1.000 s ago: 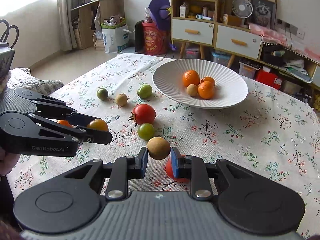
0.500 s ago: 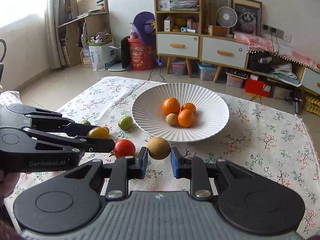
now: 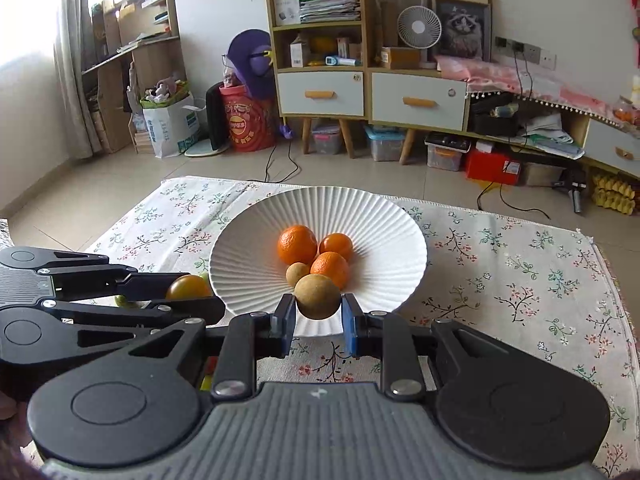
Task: Organize fruits
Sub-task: 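Carry the yellow-green tomato and tan fruit in both grippers over the white bowl, then open the right gripper to drop the tan fruit while the left gripper releases the tomato into the bowl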
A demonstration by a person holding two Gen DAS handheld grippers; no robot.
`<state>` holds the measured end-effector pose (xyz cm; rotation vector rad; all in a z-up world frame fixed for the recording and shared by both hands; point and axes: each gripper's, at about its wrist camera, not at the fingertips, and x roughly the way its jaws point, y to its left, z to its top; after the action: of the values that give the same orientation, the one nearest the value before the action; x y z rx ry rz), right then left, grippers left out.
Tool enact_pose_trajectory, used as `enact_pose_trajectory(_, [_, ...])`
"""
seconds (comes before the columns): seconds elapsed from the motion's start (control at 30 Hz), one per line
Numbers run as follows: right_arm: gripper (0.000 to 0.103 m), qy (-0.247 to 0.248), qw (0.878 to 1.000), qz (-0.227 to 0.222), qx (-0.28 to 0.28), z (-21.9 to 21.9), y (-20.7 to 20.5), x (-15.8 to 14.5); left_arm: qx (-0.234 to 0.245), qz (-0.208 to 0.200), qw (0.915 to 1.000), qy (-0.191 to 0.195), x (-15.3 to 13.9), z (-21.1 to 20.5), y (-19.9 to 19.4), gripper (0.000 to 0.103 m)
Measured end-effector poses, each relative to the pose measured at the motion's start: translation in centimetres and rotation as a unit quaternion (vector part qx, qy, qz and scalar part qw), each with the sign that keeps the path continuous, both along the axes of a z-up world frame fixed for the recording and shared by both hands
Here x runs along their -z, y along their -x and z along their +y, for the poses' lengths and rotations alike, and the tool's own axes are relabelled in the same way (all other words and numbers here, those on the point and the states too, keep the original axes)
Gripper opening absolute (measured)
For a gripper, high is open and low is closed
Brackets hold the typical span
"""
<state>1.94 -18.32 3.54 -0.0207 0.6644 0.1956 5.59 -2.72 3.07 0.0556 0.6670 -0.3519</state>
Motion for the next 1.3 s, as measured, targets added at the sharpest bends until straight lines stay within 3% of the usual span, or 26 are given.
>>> enact_pose_trajectory(0.53, [0.022,-0.018,0.999,0.025,0.011,-1.2,-2.6,1.5,-0.02,0.012,0.9997,-0.009,0.8,-0.4,-4.2,0.024])
enact_pose_trajectory(1.3, [0.022,-0.009,0.999,0.044,0.012,-1.3,-3.2,2.1,-0.02,0.019,0.999,-0.035,2.4,-0.9,-6.8,0.025])
